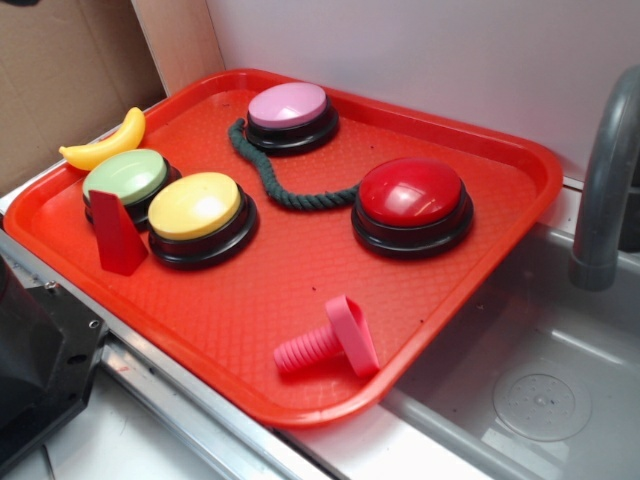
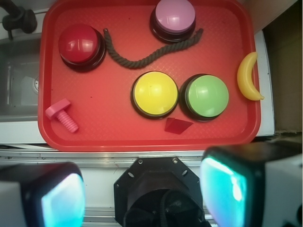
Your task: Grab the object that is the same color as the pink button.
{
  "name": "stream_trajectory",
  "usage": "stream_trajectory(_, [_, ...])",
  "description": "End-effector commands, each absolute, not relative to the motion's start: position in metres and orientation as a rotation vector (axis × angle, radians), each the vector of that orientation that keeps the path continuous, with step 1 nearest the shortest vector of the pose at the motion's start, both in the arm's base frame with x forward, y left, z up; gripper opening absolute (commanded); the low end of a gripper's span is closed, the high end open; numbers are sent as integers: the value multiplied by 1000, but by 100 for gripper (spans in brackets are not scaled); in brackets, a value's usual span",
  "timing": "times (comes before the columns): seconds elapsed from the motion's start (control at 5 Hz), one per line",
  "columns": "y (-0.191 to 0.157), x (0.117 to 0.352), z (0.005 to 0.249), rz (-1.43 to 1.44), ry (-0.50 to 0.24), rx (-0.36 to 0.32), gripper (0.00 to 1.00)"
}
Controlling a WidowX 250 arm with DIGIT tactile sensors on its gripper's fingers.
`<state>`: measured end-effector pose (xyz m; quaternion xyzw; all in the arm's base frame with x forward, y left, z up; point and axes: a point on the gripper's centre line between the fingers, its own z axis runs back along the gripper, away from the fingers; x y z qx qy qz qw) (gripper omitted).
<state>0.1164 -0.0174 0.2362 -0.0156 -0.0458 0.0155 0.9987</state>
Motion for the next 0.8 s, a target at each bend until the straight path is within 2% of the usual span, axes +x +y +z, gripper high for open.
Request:
stream_trajectory(0.0, [-17,116,236,31,-92,-31,100])
stream_trajectory(0.2, [-28,126,226,-116,-126,-23,100])
stream_trajectory(0.6, [-68,148,191,-387,-182,-49,100])
